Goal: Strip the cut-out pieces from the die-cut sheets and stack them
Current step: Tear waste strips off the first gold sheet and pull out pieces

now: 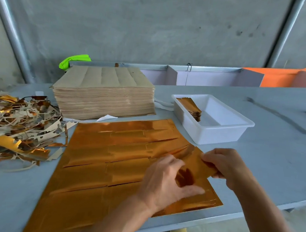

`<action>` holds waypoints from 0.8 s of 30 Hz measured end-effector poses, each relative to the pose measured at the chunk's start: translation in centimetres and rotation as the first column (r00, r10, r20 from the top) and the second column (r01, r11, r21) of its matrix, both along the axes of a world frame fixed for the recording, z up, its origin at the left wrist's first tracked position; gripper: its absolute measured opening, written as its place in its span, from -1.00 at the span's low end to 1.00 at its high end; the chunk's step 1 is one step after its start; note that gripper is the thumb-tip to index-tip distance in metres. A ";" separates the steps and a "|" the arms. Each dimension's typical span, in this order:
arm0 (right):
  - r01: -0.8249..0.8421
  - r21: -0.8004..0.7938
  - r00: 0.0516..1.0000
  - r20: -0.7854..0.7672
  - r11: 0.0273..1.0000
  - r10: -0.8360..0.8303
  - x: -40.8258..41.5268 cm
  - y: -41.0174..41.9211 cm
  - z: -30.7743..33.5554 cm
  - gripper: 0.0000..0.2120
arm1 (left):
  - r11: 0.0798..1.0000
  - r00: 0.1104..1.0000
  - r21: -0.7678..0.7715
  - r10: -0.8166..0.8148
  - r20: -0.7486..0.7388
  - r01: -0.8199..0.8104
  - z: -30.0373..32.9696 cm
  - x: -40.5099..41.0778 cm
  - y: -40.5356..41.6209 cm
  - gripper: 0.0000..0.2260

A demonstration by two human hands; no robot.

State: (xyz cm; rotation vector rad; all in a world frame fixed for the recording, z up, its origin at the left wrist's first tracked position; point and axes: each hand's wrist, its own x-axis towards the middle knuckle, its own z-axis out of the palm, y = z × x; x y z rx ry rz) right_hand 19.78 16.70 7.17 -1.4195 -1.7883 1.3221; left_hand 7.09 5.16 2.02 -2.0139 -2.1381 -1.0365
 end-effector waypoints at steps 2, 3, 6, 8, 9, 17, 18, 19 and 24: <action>-0.018 -0.032 0.998 -0.066 0.999 0.016 -0.6 -0.3 0.7 -0.80 | 0.999 0.998 0.045 0.013 -0.055 -0.011 0.5 0.8 0.7 -0.44; -0.025 -0.038 0.996 -0.092 0.999 0.021 -0.9 -0.4 1.0 -0.79 | 0.997 0.997 0.079 0.028 -0.072 -0.022 0.7 1.0 1.0 -0.52; -0.048 -0.089 0.976 -0.215 0.995 0.028 -1.5 -0.9 1.3 -0.75 | 0.983 0.998 0.175 0.065 -0.024 -0.060 1.4 1.4 1.3 -0.73; -0.102 -0.176 0.938 -0.346 0.979 0.036 -1.7 -1.2 1.2 -0.65 | 0.981 0.984 0.170 0.070 0.162 -0.098 1.6 1.2 1.2 -0.71; -0.127 -0.197 0.925 -0.378 0.972 0.044 -1.9 -1.5 1.0 -0.64 | 0.984 0.941 0.131 0.070 0.331 -0.120 1.8 1.0 1.0 -0.67; -0.166 -0.049 0.929 -0.343 0.985 0.140 -3.2 -3.8 -1.9 -0.91 | 0.977 0.428 -0.143 0.197 0.882 -0.156 2.0 -0.8 0.6 -0.91; -0.172 -0.021 0.928 -0.340 0.985 0.155 -3.4 -3.9 -2.0 -0.93 | 0.978 0.423 -0.143 0.195 0.885 -0.153 2.0 -1.1 0.6 -0.89; -0.175 0.008 0.927 -0.334 0.985 0.168 -3.5 -4.0 -2.1 -0.94 | 0.977 0.410 -0.147 0.199 0.890 -0.155 2.1 -1.3 0.5 -0.89; -0.173 0.140 0.940 -0.271 0.975 0.206 -4.5 -4.4 -2.3 -0.92 | 0.966 0.324 -0.147 0.212 0.922 -0.213 3.6 -2.3 0.4 -0.81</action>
